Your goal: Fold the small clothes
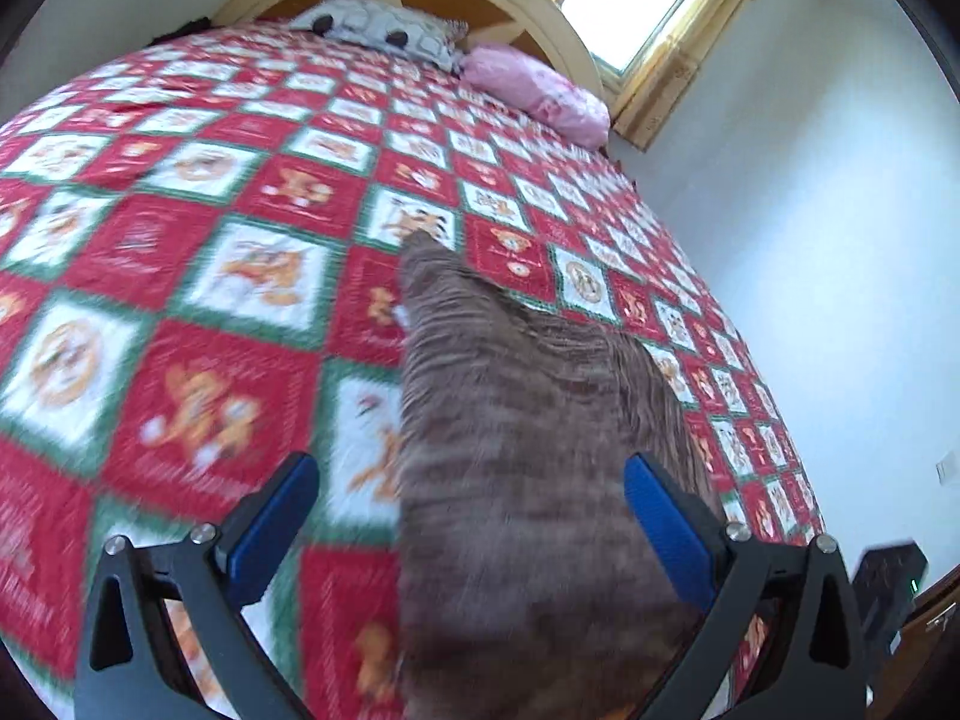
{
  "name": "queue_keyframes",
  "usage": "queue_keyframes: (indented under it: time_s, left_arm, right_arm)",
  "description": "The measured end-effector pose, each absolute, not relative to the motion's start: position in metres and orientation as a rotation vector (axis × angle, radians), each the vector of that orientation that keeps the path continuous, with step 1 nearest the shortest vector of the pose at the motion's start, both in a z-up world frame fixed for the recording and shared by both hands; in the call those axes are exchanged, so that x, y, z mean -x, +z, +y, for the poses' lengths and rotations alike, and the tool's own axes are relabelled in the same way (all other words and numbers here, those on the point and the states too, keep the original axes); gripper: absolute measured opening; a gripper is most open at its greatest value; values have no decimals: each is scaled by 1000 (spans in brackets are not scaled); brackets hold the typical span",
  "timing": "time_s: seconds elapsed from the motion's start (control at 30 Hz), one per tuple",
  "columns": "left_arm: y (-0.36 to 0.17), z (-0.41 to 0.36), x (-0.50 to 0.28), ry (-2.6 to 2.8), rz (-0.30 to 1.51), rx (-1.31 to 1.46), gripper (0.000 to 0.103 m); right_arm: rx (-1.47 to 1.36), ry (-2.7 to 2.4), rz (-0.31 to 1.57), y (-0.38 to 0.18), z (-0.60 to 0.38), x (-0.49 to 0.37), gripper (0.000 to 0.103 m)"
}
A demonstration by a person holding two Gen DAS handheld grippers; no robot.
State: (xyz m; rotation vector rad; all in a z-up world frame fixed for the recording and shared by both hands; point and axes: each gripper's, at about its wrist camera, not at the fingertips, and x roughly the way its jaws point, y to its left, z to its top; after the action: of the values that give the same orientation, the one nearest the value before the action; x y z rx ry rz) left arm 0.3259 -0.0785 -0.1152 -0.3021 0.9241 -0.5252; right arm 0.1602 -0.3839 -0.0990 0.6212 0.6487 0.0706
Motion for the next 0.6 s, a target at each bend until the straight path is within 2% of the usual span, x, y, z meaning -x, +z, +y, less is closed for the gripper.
queue_keyframes:
  time_s: [0.13, 0.37, 0.43, 0.47, 0.5, 0.6]
  left_arm:
    - [-146, -98, -354, -489, 1017, 315, 97]
    - [-147, -112, -342, -472, 948, 200, 97]
    - [-148, -114, -341, -459, 944, 182, 97]
    - [-148, -115, -341, -453, 942, 169, 97]
    - [-148, -117, -340, -447, 941, 154, 97]
    - [-148, -115, -341, -444, 936, 143, 97]
  right_arm:
    - [-614, 36, 653, -99, -388, -161, 43]
    - [-634, 69, 693, -94, -402, -187, 44]
    - [-613, 66, 699, -88, -406, -208, 51]
    - [-619, 63, 709, -89, -409, -220, 66]
    - [-637, 63, 721, -91, -412, -235, 68]
    - [-626, 92, 774, -102, -408, -268, 68]
